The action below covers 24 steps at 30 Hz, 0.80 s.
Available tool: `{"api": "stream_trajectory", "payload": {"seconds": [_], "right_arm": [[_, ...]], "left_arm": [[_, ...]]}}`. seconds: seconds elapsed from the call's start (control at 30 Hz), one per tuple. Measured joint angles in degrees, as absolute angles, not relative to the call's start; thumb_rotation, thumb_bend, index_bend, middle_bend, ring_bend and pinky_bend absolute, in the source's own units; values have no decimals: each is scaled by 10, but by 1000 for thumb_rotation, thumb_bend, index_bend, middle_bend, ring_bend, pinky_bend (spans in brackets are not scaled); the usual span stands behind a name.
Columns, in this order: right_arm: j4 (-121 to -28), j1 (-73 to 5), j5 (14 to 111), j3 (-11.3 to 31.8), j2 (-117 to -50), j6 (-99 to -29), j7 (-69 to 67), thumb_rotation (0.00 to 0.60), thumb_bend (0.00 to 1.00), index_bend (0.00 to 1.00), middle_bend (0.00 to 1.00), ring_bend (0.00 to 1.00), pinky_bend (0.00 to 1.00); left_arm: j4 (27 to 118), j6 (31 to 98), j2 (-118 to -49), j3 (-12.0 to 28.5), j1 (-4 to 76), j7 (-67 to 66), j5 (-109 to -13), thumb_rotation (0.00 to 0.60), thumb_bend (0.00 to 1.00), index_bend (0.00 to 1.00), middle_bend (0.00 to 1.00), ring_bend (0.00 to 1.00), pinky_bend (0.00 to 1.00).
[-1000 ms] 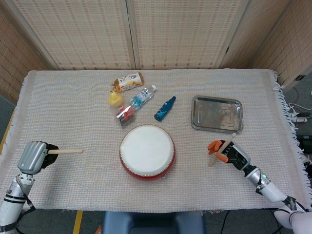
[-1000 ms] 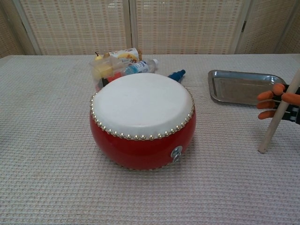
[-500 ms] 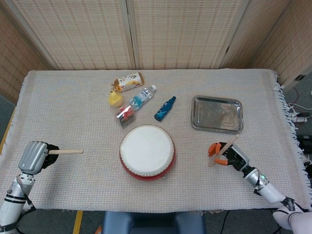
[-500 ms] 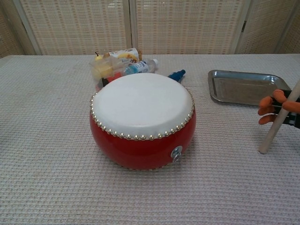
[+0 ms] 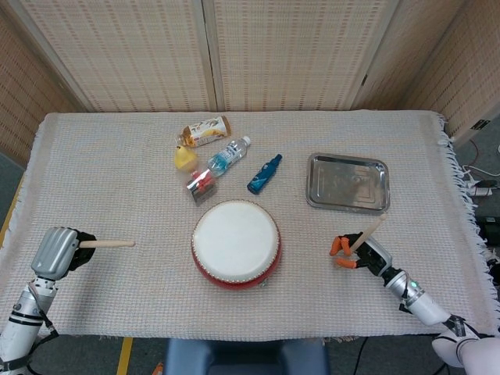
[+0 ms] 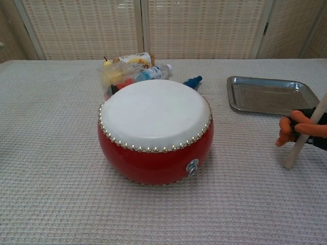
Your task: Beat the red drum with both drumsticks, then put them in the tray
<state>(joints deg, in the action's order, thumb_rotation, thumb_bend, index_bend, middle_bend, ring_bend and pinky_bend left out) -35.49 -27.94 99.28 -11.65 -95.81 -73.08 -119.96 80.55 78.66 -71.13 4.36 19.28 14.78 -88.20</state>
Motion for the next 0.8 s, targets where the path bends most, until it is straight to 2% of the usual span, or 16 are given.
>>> {"api": "stream_trajectory", "payload": {"seconds": [0.33,0.8], "right_arm": [[-370,-284,991,-119,-962,-712,-1157,600,118,886,661,599,614],[-405,-292,984,-116,-962,-692,-1088,600,120,986,767,712,772]], "left_arm": [[799,787,-713,42,190,153,-881,600,846,1000,1000,1000,1000],[788,786,-718,40,190,162,-881,600,846,1000,1000,1000,1000]]}}
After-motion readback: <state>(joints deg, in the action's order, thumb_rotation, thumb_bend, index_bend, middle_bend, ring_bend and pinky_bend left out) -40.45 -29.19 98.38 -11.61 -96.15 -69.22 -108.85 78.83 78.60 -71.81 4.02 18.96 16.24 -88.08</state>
